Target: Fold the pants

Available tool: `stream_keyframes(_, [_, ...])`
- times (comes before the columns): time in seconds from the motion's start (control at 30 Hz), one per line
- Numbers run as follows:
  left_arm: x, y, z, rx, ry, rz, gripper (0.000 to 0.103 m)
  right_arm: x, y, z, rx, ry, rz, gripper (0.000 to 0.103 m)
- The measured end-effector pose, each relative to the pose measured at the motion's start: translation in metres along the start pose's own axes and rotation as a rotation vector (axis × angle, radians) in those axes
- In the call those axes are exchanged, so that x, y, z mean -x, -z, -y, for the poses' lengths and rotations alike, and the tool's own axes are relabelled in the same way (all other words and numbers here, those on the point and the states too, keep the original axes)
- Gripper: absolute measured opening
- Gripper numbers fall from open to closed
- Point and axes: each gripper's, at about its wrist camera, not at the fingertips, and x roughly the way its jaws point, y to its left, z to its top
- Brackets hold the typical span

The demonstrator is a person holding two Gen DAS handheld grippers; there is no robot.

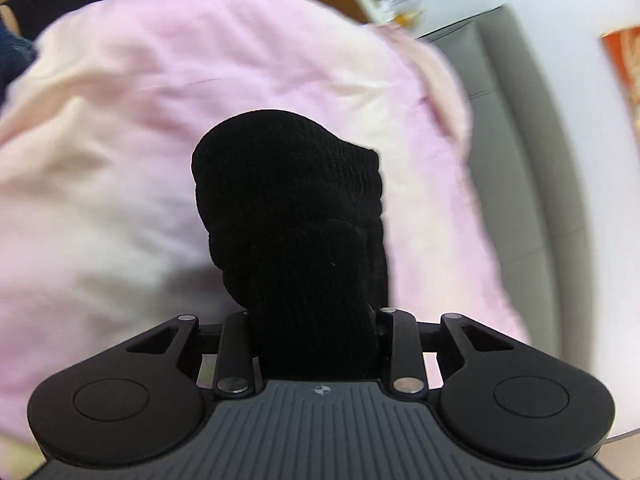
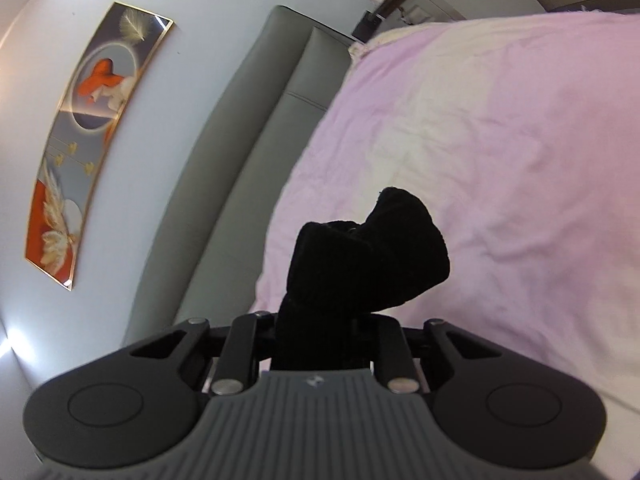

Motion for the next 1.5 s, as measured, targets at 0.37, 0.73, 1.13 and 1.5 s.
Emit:
stream_keyframes(0.37, [0.015, 0.011, -0.019, -0.075, -0.083, -0.023, 0.061, 0.022, 0.038, 0.061, 0.063, 0.389, 0.007, 0.051])
stream_keyframes(0.73, [0.085, 0.033, 0.002, -0.299, -0.147, 0.11, 0.08, 0.025, 0.03, 0.022, 0.534, 0.371, 0.089, 0.061])
stream_keyframes(1.13, [0.078, 0.055, -0.003, -0.286, -0.105, 0.051, 0.081, -0.002, 0.025, 0.038, 0.554, 0.243, -0.158, 0.043])
stream_keyframes(1.5, [0.08, 0.058, -0.005, -0.279, -0.129, 0.059, 0.081, -0.053, 0.012, 0.041, 0.65, 0.25, -0.355, 0.011])
